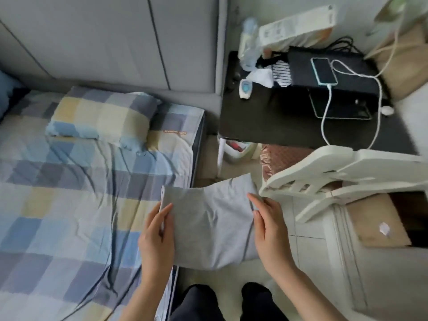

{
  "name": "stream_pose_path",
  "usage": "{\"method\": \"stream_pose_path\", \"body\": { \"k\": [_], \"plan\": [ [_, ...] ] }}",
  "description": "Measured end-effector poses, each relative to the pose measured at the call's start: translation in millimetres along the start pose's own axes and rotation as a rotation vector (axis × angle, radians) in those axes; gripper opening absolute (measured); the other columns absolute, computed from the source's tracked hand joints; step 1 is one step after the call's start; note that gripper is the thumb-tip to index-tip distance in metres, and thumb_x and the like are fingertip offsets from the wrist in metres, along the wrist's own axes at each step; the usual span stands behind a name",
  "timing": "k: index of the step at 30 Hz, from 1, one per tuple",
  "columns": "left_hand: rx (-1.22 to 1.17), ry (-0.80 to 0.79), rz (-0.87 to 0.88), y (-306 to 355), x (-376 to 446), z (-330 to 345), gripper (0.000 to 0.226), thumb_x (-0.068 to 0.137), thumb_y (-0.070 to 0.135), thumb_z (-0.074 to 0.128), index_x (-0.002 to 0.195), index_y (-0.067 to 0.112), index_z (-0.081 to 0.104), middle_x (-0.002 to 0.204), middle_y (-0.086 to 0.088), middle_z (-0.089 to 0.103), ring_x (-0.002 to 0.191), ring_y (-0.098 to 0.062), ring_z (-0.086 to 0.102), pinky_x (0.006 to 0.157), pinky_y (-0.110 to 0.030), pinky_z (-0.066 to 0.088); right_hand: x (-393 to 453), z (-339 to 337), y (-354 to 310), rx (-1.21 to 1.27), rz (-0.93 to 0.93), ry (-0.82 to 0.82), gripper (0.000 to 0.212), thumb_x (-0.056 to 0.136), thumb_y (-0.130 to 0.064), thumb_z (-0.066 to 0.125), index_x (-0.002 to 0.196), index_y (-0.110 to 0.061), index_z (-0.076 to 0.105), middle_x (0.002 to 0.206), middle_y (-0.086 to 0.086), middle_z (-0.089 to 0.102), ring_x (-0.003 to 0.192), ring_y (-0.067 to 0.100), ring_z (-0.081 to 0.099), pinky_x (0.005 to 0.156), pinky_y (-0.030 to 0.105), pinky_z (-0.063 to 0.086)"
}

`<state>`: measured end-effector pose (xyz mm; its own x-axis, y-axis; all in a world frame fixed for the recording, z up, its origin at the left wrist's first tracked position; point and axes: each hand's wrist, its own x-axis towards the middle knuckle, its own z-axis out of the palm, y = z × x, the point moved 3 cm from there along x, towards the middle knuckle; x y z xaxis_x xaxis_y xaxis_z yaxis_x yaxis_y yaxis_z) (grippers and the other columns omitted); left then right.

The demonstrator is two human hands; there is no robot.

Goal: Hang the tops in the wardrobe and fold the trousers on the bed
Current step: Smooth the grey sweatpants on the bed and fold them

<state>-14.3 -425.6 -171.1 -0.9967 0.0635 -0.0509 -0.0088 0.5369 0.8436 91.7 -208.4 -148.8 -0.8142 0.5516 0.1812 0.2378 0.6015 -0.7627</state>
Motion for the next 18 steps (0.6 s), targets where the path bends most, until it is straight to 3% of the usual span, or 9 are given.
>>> {"method": "stream_pose_path", "body": {
  "k": [1, 5, 11, 16, 18],
  "plan": [
    [-0.016, -0.026, 0.010, 12, -4, 19, 0.024, 0.098, 0.016, 0.056, 0.117, 0.018, 0.069, 0.135, 0.006, 0.056, 0.091, -0.026, 0.062, 0.083, -0.021, 0.046, -2, -20, 16, 0.001, 0.029, 0.034, 0.038, 0.095, -0.005, 0.046, 0.131, -0.013, 0.057, 0.118, 0.009, 0.051, 0.104, 0.011, 0.057, 0.088, 0.002, 0.038],
    [-0.124, -0.175, 0.013, 73, -42, 124, 0.021, 0.095, 0.012, 0.059, 0.111, 0.020, 0.071, 0.129, 0.007, 0.060, 0.118, -0.014, 0.057, 0.096, -0.018, 0.042, -18, -127, 89, -0.039, 0.130, 0.212, 0.037, 0.095, -0.003, 0.049, 0.131, -0.011, 0.055, 0.118, 0.007, 0.054, 0.105, 0.002, 0.055, 0.088, 0.008, 0.043],
    [-0.158, -0.433, 0.159, 165, -115, 271, 0.023, 0.094, 0.014, 0.062, 0.116, 0.017, 0.071, 0.127, 0.008, 0.059, 0.115, 0.002, 0.053, 0.091, 0.004, 0.033, -63, -268, 181, -0.158, 0.309, 0.443, 0.035, 0.091, 0.002, 0.055, 0.125, 0.001, 0.058, 0.111, 0.013, 0.059, 0.100, -0.001, 0.052, 0.085, 0.002, 0.040],
    [-0.136, -0.639, 0.293, 216, -162, 349, 0.024, 0.095, 0.019, 0.061, 0.118, 0.021, 0.069, 0.125, 0.013, 0.059, 0.110, 0.010, 0.051, 0.098, -0.005, 0.037, -105, -331, 231, -0.071, 0.556, 0.562, 0.035, 0.096, -0.013, 0.051, 0.129, -0.026, 0.052, 0.117, -0.005, 0.050, 0.105, -0.009, 0.050, 0.081, 0.000, 0.040],
    [-0.111, -0.730, 0.307, 232, -180, 380, 0.024, 0.096, 0.022, 0.060, 0.118, 0.025, 0.069, 0.127, 0.017, 0.056, 0.109, 0.014, 0.049, 0.099, -0.012, 0.037, -121, -351, 249, -0.061, 0.644, 0.619, 0.035, 0.097, -0.014, 0.050, 0.131, -0.022, 0.053, 0.120, -0.006, 0.051, 0.108, -0.016, 0.045, 0.081, -0.001, 0.038]
  ]
}}
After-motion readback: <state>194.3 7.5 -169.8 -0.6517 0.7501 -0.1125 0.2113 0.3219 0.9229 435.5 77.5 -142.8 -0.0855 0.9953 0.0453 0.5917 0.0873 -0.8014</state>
